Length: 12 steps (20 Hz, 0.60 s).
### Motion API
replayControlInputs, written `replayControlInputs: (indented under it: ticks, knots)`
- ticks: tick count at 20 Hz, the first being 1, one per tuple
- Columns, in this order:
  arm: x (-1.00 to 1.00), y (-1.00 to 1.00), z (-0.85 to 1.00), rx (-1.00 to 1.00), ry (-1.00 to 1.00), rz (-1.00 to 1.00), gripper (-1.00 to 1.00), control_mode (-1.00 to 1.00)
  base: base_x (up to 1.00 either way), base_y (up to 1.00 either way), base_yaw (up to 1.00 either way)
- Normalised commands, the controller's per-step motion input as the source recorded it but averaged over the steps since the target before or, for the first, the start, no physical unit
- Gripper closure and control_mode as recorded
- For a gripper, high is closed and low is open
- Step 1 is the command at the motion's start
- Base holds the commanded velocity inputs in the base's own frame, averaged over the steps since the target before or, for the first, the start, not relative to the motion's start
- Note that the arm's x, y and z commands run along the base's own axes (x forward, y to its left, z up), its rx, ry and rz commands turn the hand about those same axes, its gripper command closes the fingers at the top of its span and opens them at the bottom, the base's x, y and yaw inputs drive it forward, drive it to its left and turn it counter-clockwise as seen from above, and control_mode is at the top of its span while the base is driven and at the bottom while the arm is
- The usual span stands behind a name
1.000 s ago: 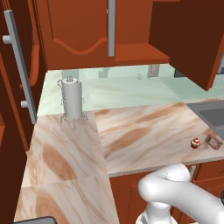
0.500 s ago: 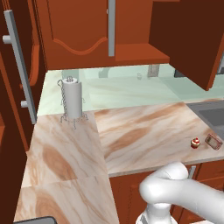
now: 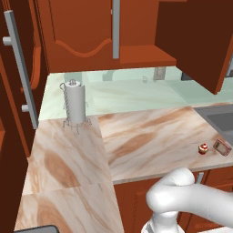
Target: Open the cabinet. Pick the bar soap and place it next to the sink. Then close the cabinet.
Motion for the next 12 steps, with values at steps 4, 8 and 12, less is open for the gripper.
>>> replayControlInputs:
  ticks: [4, 8, 12]
  knots:
    - [0.0, 0.2, 0.24, 0.05, 0.0, 0.08, -1.0, -1.0, 0.0, 0.0, 0.0]
    - [0.0, 0.21, 0.2, 0.07, 0.0, 0.09, -1.0, -1.0, 0.0, 0.0, 0.0]
    - [0.0, 0.14, 0.22, 0.09, 0.0, 0.1, -1.0, -1.0, 0.0, 0.0, 0.0]
